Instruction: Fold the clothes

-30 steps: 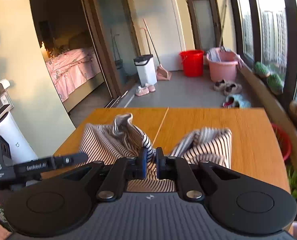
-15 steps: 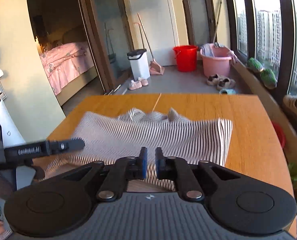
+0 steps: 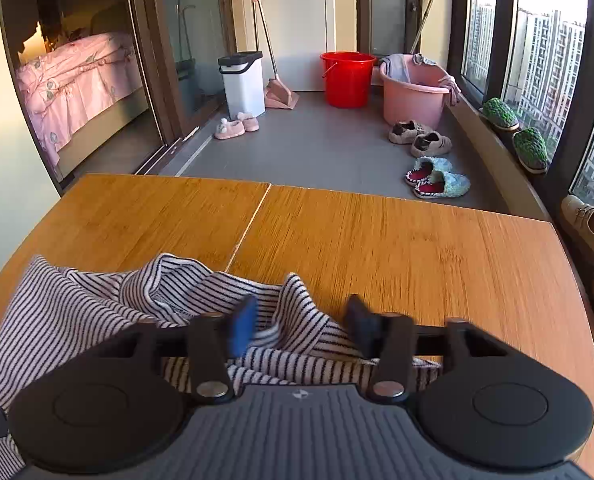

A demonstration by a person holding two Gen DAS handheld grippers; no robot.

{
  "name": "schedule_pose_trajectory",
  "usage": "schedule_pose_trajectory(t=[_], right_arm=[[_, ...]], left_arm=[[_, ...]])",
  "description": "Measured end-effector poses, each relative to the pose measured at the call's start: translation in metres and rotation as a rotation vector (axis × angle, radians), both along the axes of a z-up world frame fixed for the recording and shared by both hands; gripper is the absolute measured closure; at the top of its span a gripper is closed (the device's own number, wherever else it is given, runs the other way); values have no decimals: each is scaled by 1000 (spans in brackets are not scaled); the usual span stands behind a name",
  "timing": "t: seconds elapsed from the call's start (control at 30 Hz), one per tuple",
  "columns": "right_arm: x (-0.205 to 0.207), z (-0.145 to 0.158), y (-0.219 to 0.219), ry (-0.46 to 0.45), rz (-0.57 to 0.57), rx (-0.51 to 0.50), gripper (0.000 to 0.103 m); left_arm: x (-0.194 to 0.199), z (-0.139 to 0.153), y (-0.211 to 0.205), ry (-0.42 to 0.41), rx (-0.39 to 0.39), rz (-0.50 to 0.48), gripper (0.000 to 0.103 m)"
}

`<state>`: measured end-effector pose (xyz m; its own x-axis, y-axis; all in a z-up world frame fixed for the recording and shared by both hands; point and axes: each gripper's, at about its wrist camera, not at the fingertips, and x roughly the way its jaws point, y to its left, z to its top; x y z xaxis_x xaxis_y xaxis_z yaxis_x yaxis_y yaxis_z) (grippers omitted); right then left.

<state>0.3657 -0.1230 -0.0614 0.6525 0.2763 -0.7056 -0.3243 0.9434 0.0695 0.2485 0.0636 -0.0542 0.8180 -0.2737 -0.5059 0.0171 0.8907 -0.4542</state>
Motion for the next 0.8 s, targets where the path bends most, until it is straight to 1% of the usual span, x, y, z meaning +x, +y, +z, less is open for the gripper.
schedule_pose_trajectory(t=[0.03,0.07,0.1,0.13,0.17,0.23,0.3,0.33,0.4,0.47,0.57,0.67,0.73,0.8], right_arm=[[-3,1,0,5,-2,-2,81],[-8,3,1,-5,2,-11,88],[-12,6,1,-16,6,-19,90],[-16,12,-1,-28,4,-5,91],[-20,19,-2,-40,3,11,91],[-36,42,-9,-85,14,75,92],[-65,70,-20,-122,57,184,92],[-82,83,-25,-141,87,236,92],[-121,98,-34,-195,151,268,92],[-152,95,-48,-189,173,309,92],[-184,63,-70,-89,143,360,92],[-211,20,-89,6,77,389,92],[-224,2,-93,30,62,405,93],[-236,-3,-92,4,69,391,93]], left_arm=[[0,0,1,-1,-7,0,0],[0,0,2,-1,-15,1,0],[0,0,3,-2,-23,1,0],[0,-1,7,1,-49,-6,0],[-1,-1,13,4,-81,-17,0],[-6,0,34,28,-174,-25,0],[-12,3,56,54,-271,-31,0],[-15,7,59,42,-276,-32,0],[-22,20,59,1,-255,-33,0],[-29,32,59,-40,-233,-34,0],[-40,51,59,-101,-201,-35,0],[-51,69,59,-163,-168,-35,0],[-46,72,44,-159,-140,-77,0],[-39,71,27,-131,-100,-120,0]])
